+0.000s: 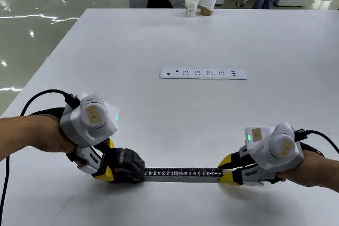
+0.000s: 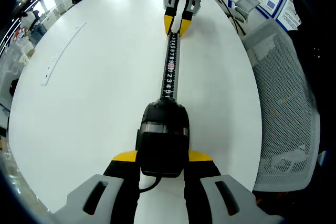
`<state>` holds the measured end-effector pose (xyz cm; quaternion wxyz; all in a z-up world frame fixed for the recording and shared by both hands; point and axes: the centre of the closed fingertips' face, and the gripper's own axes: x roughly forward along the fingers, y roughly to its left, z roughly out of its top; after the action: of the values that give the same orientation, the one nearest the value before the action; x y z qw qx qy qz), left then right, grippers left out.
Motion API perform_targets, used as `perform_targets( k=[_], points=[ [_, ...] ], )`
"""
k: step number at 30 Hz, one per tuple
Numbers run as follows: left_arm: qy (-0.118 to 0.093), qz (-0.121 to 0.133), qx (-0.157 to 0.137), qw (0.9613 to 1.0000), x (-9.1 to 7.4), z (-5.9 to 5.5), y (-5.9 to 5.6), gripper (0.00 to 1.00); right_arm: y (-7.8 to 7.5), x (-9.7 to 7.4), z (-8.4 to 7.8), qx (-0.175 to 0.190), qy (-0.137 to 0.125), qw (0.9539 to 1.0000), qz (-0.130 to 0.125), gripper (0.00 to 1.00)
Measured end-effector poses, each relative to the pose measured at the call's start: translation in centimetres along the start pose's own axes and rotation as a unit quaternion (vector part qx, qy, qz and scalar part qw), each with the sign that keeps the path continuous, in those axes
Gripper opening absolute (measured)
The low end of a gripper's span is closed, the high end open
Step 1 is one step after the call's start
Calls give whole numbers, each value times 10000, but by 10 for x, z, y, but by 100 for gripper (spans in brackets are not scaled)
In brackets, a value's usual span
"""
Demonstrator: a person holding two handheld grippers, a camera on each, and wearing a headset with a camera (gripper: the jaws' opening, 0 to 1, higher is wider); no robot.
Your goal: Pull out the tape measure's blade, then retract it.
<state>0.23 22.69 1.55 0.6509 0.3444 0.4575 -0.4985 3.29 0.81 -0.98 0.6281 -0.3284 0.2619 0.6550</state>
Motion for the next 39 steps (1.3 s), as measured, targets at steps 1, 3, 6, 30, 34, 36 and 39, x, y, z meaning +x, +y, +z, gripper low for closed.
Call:
perform_targets(
  k=[1, 3, 6, 30, 34, 36, 39],
  points=[
    [0, -1, 0, 10000, 0, 0, 0, 26, 0, -1, -1, 0, 5, 10000, -6, 8],
    [0, -1, -3, 10000, 0, 0, 0, 26, 0, -3, -3, -4, 22, 10000, -9, 8],
    [-4, -1, -10, 10000, 0, 0, 0, 26, 0, -5, -7, 9, 48, 10000, -17, 8],
    [-14, -6, -43, 10000, 0, 1, 1, 26, -4, -33, -40, 98, 386, 9991, -151, 8],
    [-21, 4, -48, 10000, 0, 1, 1, 26, -3, -34, -41, 105, 390, 9991, -150, 8],
    [-25, 3, -58, 10000, 0, 1, 1, 26, -4, -34, -41, 104, 401, 9990, -154, 8],
    [-17, 9, -43, 10000, 0, 2, 1, 26, -4, -34, -41, 108, 409, 9990, -142, 9]
  ],
)
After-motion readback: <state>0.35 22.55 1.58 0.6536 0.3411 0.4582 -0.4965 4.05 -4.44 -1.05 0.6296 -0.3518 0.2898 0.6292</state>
